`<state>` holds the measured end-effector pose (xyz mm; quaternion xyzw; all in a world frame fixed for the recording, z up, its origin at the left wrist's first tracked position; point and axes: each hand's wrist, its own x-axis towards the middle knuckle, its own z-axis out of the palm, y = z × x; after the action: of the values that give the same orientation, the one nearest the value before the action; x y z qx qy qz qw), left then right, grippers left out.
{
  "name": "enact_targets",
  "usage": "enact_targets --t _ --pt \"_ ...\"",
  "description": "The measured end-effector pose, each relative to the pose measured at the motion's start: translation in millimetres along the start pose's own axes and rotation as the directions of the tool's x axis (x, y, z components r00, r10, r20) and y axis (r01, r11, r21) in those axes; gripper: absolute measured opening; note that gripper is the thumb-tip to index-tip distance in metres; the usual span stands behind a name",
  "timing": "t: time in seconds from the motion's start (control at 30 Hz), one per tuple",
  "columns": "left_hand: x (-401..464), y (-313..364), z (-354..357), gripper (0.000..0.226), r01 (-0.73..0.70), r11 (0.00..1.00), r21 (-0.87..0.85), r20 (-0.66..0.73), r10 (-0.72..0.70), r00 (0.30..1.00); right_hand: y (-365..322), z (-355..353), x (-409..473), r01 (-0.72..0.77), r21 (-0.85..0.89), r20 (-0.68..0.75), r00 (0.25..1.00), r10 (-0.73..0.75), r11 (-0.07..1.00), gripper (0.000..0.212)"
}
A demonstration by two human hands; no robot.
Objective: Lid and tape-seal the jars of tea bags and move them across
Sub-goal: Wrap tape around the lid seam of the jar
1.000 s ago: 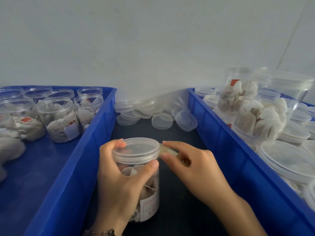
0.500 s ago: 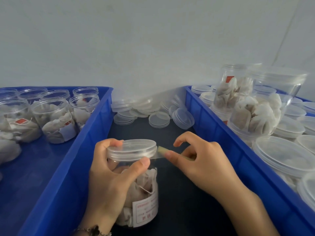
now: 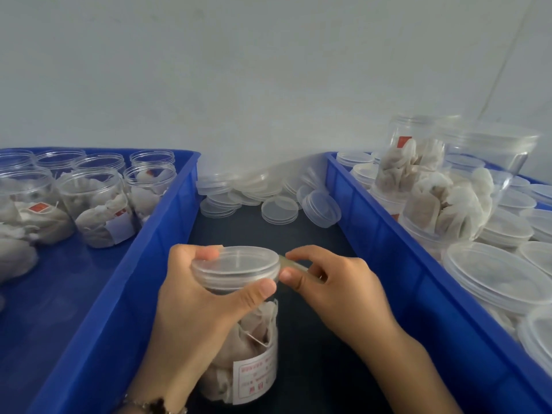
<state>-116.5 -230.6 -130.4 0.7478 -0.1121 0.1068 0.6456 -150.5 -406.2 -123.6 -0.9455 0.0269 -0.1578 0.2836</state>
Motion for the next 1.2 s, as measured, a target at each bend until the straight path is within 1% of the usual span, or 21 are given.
enact_targets --t 0.1,0.17,0.27,0.33,0.4,0.47,0.5,0.57,0.63,0.67,0.73,0.8,0.87,0.93,1.03,1.13,1.2 --pt "1 0 -4 0.076 -0.01 0.992 0.126 -0.097 0.022 0.995 -5 5 -1 0.043 -0.009 0.06 0.997 -0.043 0.999 0.071" --pt "0 0 -8 0.071 -0.058 0.972 0.226 -0.11 0.084 0.99 -9 10 -1 0.055 -0.042 0.108 0.993 -0.05 0.998 0.062" --pt "-1 7 -13 0.072 -0.127 0.933 0.336 -0.036 0.147 0.988 -11 15 -1 0.03 -0.076 0.165 0.986 -0.017 0.997 0.059" --pt "-2 16 -16 0.082 -0.147 0.908 0.392 0.034 0.145 0.989 -11 17 0 0.028 -0.089 0.193 0.981 -0.01 0.996 0.055" --pt "-2 25 -17 0.091 -0.142 0.86 0.491 0.083 0.116 0.99 -12 20 0 0.071 -0.097 0.193 0.98 -0.051 0.993 0.051" --pt "0 34 -16 0.1 -0.1 0.766 0.634 0.12 0.03 0.992 -13 22 0 0.112 -0.084 0.17 0.981 -0.097 0.99 0.048" --pt "2 39 -16 0.103 -0.077 0.692 0.718 0.137 -0.032 0.99 -14 23 0 0.114 -0.066 0.156 0.982 -0.102 0.991 0.048" --pt "6 47 -15 0.1 -0.036 0.548 0.836 0.153 -0.169 0.974 -14 24 -1 0.081 -0.023 0.129 0.989 -0.077 0.996 0.056" --pt "8 52 -9 0.087 0.009 0.493 0.87 0.136 -0.257 0.957 -13 24 -1 0.04 -0.021 0.089 0.995 -0.038 0.999 0.063" --pt "8 53 -4 0.079 0.024 0.486 0.874 0.124 -0.27 0.955 -12 23 -1 0.024 -0.023 0.066 0.998 -0.022 0.999 0.06" --pt "8 51 6 0.075 0.032 0.493 0.87 0.101 -0.242 0.965 -9 20 1 -0.008 -0.018 0.025 1.0 0.008 1.0 0.051" --pt "8 47 11 0.077 0.019 0.512 0.859 0.093 -0.192 0.977 -6 19 4 -0.019 -0.026 -0.003 1.0 0.019 0.999 0.044" --pt "14 44 12 0.077 -0.02 0.5 0.866 0.126 -0.18 0.976 -5 20 6 -0.016 -0.05 -0.014 1.0 0.016 0.999 0.044" --pt "18 43 14 0.065 -0.056 0.476 0.878 0.164 -0.188 0.968 -5 22 7 -0.004 -0.059 -0.011 1.0 0.003 0.998 0.048" --pt "19 44 22 0.049 -0.082 0.44 0.894 0.16 -0.143 0.977 -3 22 7 0.006 -0.074 -0.015 1.0 -0.007 0.997 0.05" --pt "18 42 24 0.046 -0.094 0.429 0.899 0.153 -0.107 0.982 1 24 9 0.038 -0.055 -0.064 0.997 -0.041 0.998 0.052" --pt "19 40 22 0.047 -0.105 0.434 0.895 0.163 -0.1 0.981 2 29 9 0.075 0.018 -0.134 0.988 -0.072 0.997 0.053"
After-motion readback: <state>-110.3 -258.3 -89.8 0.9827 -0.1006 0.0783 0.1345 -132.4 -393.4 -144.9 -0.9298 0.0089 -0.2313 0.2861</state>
